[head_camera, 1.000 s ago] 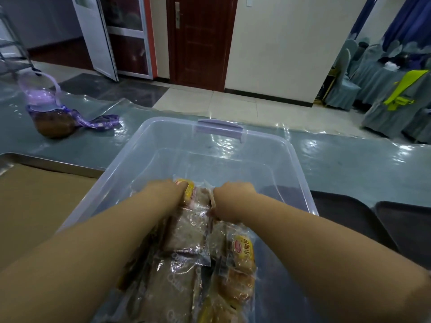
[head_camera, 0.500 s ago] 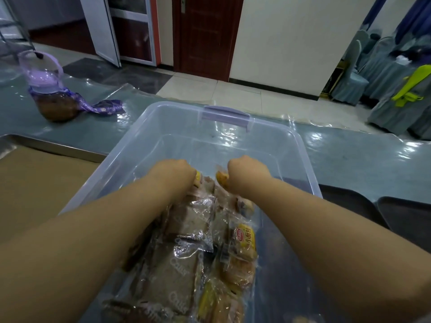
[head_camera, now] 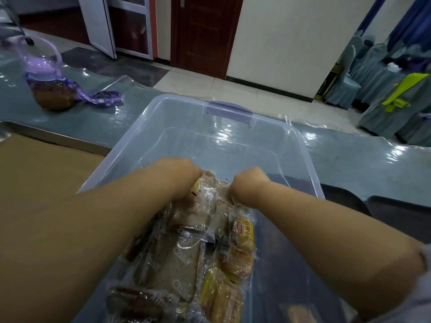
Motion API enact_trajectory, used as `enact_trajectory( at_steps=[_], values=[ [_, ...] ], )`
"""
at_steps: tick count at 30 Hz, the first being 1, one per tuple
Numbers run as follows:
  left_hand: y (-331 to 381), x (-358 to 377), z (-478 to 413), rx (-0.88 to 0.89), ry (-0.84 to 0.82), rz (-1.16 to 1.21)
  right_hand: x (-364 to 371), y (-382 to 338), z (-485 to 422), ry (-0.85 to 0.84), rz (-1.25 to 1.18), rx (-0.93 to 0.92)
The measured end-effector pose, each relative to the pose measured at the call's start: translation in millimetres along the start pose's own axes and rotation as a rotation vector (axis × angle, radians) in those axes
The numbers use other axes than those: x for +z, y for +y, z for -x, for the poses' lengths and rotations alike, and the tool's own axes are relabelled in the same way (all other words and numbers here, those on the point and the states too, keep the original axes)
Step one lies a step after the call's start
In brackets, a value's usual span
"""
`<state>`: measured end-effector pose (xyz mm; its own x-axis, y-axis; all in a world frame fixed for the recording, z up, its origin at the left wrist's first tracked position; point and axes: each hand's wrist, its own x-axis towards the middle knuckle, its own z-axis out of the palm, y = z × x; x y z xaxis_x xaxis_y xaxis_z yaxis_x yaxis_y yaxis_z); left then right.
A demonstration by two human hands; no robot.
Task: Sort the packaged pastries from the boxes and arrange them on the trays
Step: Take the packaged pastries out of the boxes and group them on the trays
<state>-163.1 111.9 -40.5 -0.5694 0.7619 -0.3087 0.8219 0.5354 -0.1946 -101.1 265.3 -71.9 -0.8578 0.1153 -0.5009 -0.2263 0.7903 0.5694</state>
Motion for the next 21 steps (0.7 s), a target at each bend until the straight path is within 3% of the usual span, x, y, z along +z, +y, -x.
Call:
enact_trajectory(
  at_steps=[8,16,21],
  values=[
    [-2,-1,-2,0.013,-0.019,0.027,31,-26,-28,-0.123,-0.043,0.041],
    [-1,-6,0,0.021,0.006,0.080,22,-13,-28,-0.109,-0.294,0.134],
    [12,-3,2,0.069,0.103,0.063,4,7,-11,-0.048,-0.441,0.219]
  ],
)
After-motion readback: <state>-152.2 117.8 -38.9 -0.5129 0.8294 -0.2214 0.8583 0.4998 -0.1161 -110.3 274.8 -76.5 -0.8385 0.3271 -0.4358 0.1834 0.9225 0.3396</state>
